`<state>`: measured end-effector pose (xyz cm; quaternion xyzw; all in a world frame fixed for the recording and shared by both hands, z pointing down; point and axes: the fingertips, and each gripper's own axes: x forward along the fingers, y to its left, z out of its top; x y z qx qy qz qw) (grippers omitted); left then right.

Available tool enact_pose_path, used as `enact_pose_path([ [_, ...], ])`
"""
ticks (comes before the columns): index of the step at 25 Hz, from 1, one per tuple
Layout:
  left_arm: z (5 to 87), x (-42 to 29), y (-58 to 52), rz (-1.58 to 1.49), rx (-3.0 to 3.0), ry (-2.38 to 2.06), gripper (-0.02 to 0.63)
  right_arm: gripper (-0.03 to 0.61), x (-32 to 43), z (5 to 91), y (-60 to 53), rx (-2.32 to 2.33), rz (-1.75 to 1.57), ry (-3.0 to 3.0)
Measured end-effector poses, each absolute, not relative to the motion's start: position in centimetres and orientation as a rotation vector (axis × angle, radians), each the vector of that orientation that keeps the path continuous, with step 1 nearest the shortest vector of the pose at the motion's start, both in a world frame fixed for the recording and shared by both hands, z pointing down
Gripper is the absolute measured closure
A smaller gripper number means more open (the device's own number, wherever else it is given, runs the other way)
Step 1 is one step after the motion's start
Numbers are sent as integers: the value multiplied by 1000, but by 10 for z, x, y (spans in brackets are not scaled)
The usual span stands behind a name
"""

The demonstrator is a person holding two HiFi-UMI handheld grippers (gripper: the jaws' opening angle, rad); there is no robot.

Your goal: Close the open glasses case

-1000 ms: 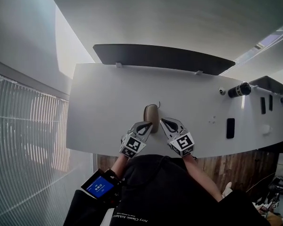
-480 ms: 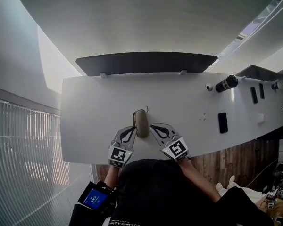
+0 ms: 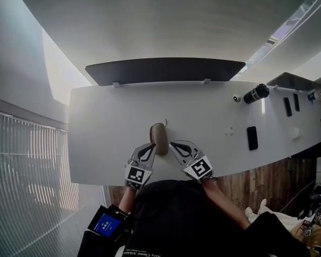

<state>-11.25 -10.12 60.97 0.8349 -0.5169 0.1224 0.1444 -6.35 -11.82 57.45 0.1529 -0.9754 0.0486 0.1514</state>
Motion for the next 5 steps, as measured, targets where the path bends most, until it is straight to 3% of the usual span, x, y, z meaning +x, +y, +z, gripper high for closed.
enact_pose_path([
  [5,610,-110,-110,380,2436,-1492,606,574,-57,574,-124,462,134,-2793],
])
